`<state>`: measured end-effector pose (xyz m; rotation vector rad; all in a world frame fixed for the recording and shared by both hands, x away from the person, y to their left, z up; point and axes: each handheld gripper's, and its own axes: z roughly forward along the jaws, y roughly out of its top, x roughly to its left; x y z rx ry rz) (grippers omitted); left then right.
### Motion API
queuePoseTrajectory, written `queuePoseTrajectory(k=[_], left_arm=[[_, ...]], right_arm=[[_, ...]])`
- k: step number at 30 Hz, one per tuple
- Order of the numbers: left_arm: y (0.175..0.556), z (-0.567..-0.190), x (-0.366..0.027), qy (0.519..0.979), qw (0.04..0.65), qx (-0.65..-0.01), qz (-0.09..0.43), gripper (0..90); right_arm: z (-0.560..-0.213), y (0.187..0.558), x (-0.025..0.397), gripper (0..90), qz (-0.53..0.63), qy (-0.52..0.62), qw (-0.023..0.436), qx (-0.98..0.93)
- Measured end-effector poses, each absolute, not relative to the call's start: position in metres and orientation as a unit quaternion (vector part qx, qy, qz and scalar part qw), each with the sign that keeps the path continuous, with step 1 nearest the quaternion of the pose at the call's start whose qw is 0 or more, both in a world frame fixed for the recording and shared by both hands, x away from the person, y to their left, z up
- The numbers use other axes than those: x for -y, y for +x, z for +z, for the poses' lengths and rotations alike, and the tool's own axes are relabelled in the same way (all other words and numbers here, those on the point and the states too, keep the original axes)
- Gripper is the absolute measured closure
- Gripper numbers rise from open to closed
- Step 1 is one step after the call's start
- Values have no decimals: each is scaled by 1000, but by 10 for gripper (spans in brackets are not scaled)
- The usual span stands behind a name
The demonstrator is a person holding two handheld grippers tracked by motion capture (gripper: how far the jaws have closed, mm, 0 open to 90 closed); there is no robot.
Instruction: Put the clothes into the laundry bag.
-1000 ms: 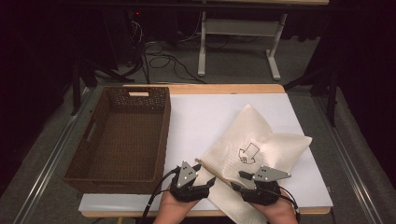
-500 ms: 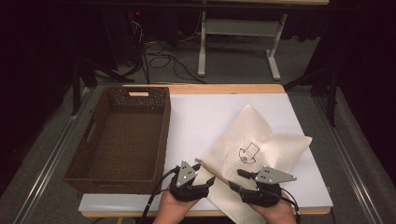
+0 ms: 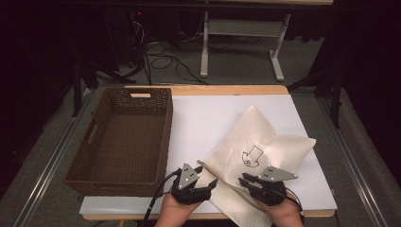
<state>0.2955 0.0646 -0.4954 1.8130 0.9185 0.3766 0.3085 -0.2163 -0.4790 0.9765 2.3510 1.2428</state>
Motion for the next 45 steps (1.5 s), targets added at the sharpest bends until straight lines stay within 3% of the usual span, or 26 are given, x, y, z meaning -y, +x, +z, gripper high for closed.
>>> queuePoseTrajectory(k=[6,13,18,23,25,26,28,30,33,45], left_arm=[[301,-495,-61,756,511,-379,155,327],[308,-493,-52,758,514,-369,157,327],[316,-490,-47,756,521,-364,154,327],[319,-490,-43,758,521,-362,151,327],[319,-490,-44,759,521,-360,153,327],[319,-490,-44,758,521,-361,154,327],[318,-490,-47,756,521,-365,156,327],[316,-491,-50,755,518,-369,159,327],[313,-492,-55,755,515,-374,161,327],[322,-509,-54,774,483,-386,139,326]], right_arm=[[-464,310,265,572,461,403,191,-767],[-468,299,304,333,433,464,255,-729],[-483,300,323,186,416,498,230,-725],[-509,308,323,156,378,522,179,-743],[-513,308,320,204,370,518,176,-751],[-513,307,317,294,370,511,176,-756],[-512,306,313,508,374,495,175,-764],[-511,305,309,810,371,466,175,-783],[-508,304,308,870,363,454,187,-792],[-501,325,347,873,355,493,244,-756]])
